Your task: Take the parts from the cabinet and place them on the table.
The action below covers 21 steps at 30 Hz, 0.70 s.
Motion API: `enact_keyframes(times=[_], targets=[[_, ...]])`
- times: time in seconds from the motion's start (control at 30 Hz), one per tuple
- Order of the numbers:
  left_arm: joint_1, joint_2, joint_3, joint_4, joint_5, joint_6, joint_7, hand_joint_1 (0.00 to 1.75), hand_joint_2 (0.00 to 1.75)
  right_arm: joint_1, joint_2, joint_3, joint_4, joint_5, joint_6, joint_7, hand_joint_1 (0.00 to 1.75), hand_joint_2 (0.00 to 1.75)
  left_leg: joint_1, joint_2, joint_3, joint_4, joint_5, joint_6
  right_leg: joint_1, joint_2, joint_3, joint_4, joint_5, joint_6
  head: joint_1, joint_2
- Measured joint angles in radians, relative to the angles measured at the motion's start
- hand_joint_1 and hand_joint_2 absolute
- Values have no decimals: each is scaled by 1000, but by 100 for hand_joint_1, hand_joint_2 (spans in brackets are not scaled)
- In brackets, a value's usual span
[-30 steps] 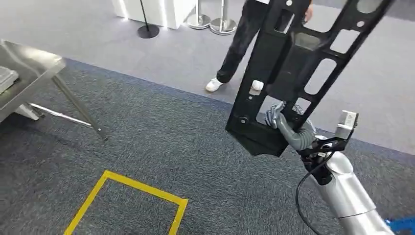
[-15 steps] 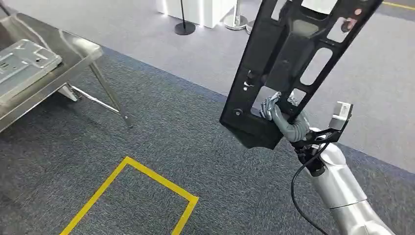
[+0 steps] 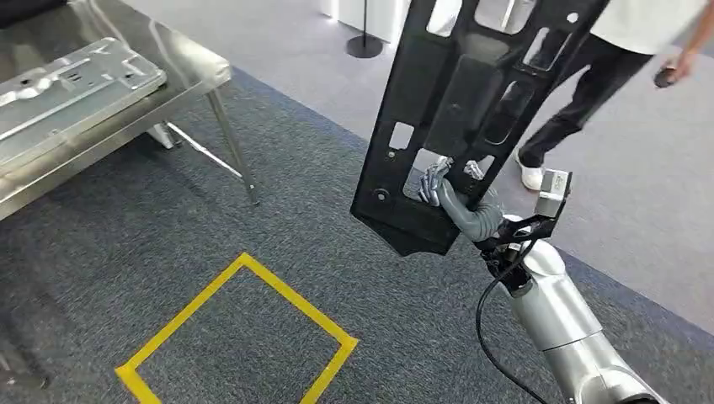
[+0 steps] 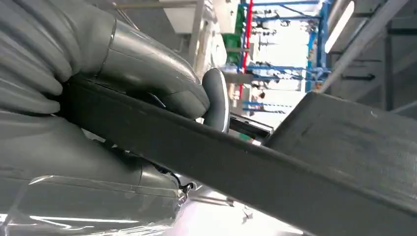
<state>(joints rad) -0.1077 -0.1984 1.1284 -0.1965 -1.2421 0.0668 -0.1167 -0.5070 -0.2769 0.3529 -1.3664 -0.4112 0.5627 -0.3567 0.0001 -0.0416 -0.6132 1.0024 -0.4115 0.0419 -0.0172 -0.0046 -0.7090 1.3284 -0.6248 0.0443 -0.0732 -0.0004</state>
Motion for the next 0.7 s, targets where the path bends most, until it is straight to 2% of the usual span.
enact_keyframes(times=[0.1,0.13,0.17,0.2,0.23,0.3,0.33,0.37,0.4,0.43,0.47,0.5,0.53,0.57,0.6,0.63,0.67,0.7], targets=[[1,0,0,0,0,0,0,0,175,0,1,1,2,0,0,0,175,175,0,-3,0,1,0,0,0,0,-2,1,4,0,0,0],[2,0,0,0,-2,0,0,0,175,0,2,4,5,0,0,0,175,175,1,-14,0,3,-1,-1,-2,0,2,-15,25,2,0,0],[3,0,0,0,-3,0,-1,0,175,-1,2,6,8,-2,2,-2,175,175,3,-24,0,5,-2,-3,-5,0,16,-54,56,3,0,0],[3,2,0,0,-7,2,-5,0,175,-12,2,10,16,-11,3,-6,175,175,7,-65,-6,28,-14,-22,-24,75,119,-279,149,9,0,0],[2,3,0,0,-8,4,-6,0,175,-15,1,12,21,-17,10,-10,175,175,5,-78,-16,38,-15,-28,-20,80,119,-291,149,-3,0,0],[7,4,1,0,-6,9,-8,0,175,-22,2,19,25,-24,15,-11,175,175,9,-96,-23,29,-6,-42,-12,61,116,-289,150,-16,0,0],[10,5,1,0,-2,11,-8,0,175,-31,7,24,29,-30,18,-12,175,175,9,-104,-29,29,-6,-47,-18,51,117,-293,153,-23,0,0],[10,10,2,0,0,15,-6,0,175,-43,12,29,32,-35,18,-13,175,175,10,-89,-28,37,-12,-49,-22,36,120,-298,155,-32,0,0],[11,10,2,0,7,16,-3,0,175,-53,14,32,37,-39,18,-14,175,175,3,-36,-41,69,-35,-55,-21,28,123,-300,154,-41,0,0],[9,10,3,0,8,18,0,0,175,-61,16,37,42,-42,18,-16,175,175,4,2,-74,138,-73,-61,-18,15,123,-300,153,-44,0,0],[7,11,5,0,11,19,0,0,175,-68,18,41,51,-43,18,-19,175,175,6,21,-113,218,-111,-64,-14,2,125,-300,151,-47,0,0],[5,11,7,0,15,21,-1,0,175,-76,20,45,62,-43,14,-22,175,175,8,28,-153,303,-143,-66,-11,-14,125,-300,150,-48,0,0],[4,11,9,0,19,21,-5,0,175,-83,24,48,73,-47,12,-24,175,175,9,30,-174,348,-152,-68,-9,-26,126,-299,149,-49,0,0],[4,12,10,0,20,21,-12,0,175,-91,24,51,81,-53,10,-26,175,175,10,32,-170,341,-137,-67,-8,-39,128,-299,148,-48,0,0],[4,13,10,0,20,22,-20,0,175,-102,24,53,89,-57,6,-27,175,175,10,35,-141,285,-101,-64,-7,-52,131,-299,145,-48,0,0],[4,13,11,0,20,24,-27,0,175,-111,24,53,95,-64,5,-29,175,175,10,44,-94,199,-59,-59,-6,-62,135,-299,143,-46,0,0],[4,13,11,0,17,24,-36,0,175,-117,16,49,98,-74,-8,-33,175,175,8,66,-39,97,-17,-52,-5,-73,141,-299,139,-42,0,0],[0,13,11,0,11,25,-42,0,175,-116,7,42,95,-83,-19,-37,175,175,-2,111,-11,43,-26,-44,-2,-85,145,-301,135,-38,0,0]])
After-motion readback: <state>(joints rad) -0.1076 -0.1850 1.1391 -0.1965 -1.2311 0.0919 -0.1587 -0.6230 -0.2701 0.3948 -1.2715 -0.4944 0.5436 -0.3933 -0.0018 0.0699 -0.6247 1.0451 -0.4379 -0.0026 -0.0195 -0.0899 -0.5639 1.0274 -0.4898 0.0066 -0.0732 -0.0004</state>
